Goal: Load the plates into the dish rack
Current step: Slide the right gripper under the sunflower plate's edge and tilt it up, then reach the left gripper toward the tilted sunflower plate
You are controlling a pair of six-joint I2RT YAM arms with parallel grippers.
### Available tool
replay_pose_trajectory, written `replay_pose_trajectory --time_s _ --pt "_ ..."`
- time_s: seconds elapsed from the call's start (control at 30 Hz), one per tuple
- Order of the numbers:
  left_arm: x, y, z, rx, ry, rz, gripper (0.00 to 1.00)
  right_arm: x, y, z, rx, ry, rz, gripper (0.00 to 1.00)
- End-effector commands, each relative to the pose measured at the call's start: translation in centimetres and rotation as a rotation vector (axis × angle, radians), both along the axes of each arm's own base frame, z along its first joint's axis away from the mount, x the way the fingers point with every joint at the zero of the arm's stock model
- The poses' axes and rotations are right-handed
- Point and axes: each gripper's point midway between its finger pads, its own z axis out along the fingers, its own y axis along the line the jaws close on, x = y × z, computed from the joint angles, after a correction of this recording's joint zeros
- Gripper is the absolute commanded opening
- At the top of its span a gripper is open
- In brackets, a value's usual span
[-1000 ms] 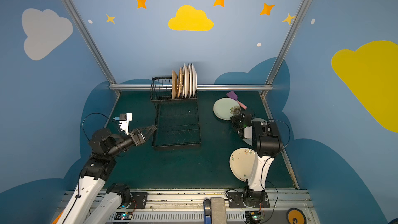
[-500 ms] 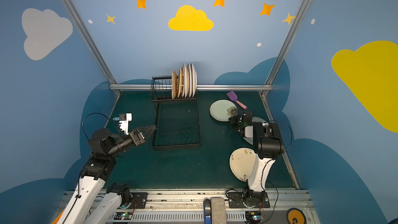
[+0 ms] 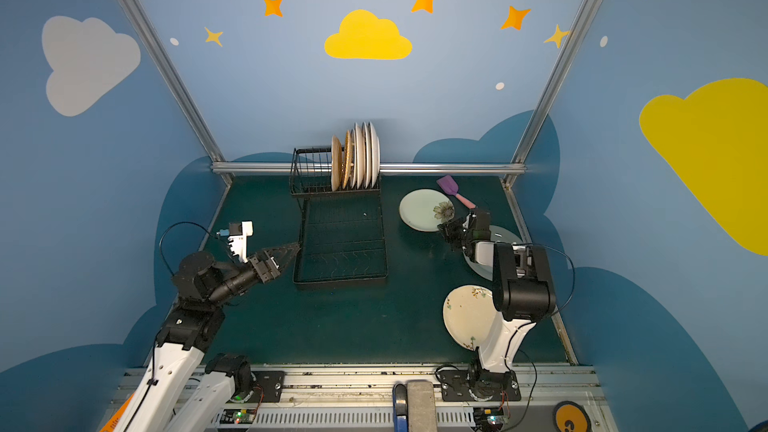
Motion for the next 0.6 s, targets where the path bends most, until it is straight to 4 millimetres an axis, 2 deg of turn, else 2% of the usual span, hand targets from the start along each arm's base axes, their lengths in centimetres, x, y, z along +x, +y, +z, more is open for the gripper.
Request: replay_pose_trajectory --time_s 0.0,0.13,0.23,0.4,0.57 --pt "0.2 0.4 0.9 -0.001 -0.056 0.031 1.00 -0.2 0.6 6.9 0.016 -0.184 0.075 0.00" --pt "0.6 0.3 0.8 0.006 -0.067 0.031 0.99 -2.5 0.9 8.6 0.008 -0.162 0.128 0.00" --pt "0.7 -1.2 1.3 0.009 -0.096 -0.030 0.99 -4.1 1.1 10.3 0.025 -0.166 0.167 0.00" --pt "-0.1 -4.8 1.5 0.140 -0.213 -0.094 1.00 -7.1 1.6 12.5 0.019 -0.153 0.222 0.00" --pt "-1.3 -9.3 1.0 0.343 -0.352 -0.199 1.00 -10.1 2.3 13.2 0.038 -0.113 0.288 0.00"
